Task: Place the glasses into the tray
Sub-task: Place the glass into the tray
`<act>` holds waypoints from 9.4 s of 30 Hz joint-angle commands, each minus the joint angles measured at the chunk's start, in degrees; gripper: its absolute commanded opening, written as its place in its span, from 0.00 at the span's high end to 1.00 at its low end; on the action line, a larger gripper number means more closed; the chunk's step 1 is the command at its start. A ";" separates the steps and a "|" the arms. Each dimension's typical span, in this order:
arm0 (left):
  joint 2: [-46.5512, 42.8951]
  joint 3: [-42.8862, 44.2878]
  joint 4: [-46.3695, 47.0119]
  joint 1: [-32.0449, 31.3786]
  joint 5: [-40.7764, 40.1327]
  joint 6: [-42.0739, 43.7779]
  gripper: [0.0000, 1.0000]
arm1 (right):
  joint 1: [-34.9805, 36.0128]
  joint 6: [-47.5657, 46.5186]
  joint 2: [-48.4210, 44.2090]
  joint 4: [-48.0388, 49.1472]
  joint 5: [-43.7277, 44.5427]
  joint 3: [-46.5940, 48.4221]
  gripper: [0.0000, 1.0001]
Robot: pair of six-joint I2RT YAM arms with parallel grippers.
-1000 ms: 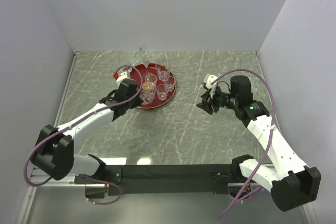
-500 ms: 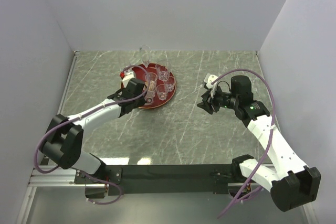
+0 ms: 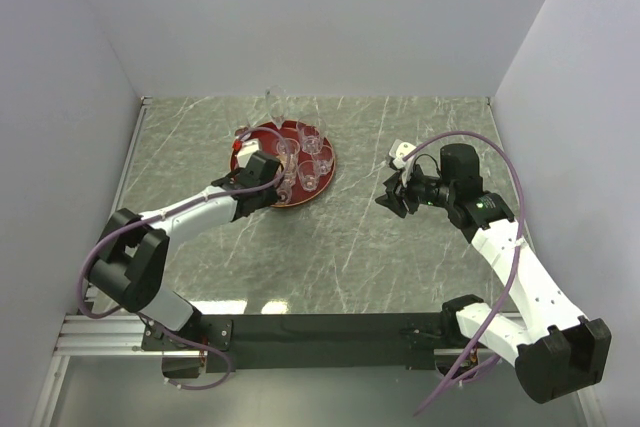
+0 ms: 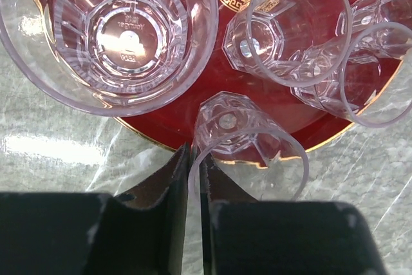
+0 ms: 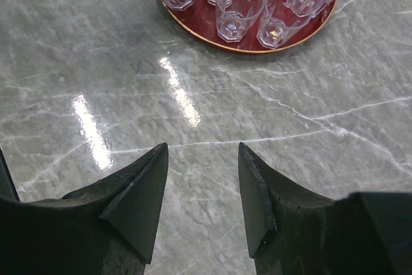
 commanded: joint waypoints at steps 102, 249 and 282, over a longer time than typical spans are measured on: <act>-40.86 -6.98 -6.04 4.19 -12.95 28.31 0.01 | -12.92 15.87 -10.60 2.38 25.46 -0.80 0.16; -41.39 -7.25 -6.13 5.77 -12.42 28.05 0.01 | -13.27 31.71 -14.91 10.12 43.39 -5.90 0.01; -41.65 -7.34 -6.22 5.77 -12.60 28.05 0.01 | -13.27 31.71 -15.00 10.38 43.22 -6.25 0.01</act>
